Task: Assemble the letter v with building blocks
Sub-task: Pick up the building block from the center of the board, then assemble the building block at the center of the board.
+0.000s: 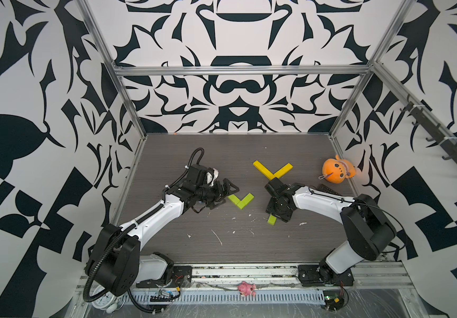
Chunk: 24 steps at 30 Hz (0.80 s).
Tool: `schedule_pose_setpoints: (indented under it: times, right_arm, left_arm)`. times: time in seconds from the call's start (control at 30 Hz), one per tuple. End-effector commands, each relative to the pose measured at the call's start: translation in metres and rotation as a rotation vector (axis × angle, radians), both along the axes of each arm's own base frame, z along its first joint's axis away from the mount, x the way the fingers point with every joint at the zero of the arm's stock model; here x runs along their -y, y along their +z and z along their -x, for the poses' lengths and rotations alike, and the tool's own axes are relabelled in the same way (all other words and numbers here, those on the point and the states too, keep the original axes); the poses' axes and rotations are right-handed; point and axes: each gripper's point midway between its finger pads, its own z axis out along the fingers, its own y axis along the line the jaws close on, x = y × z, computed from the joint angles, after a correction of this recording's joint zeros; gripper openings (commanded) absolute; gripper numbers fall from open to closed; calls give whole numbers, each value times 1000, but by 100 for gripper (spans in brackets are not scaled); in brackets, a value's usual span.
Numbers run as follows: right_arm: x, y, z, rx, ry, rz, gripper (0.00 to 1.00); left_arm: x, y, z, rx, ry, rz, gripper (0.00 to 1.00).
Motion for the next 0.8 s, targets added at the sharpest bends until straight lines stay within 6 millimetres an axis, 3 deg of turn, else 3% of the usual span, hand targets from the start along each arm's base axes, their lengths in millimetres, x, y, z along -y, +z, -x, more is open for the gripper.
schedule_pose_setpoints:
  times: [0.0, 0.13, 0.27, 0.5, 0.77]
  right_arm:
    - [2, -4, 1, 7, -46, 10, 46]
    - [1, -5, 1, 4, -73, 9, 36]
    - [-2, 8, -5, 29, -101, -5, 27]
    - [-3, 53, -57, 119, -113, 20, 25]
    - [-14, 56, -111, 117, -212, 10, 25]
  left_arm:
    - [1, -2, 1, -11, -3, 26, 99]
    - [1, -4, 1, -17, 3, 28, 99]
    - [1, -5, 1, -19, 3, 24, 99]
    - [0, -8, -1, -20, 9, 20, 99]
    - [-7, -11, -5, -29, 19, 26, 99]
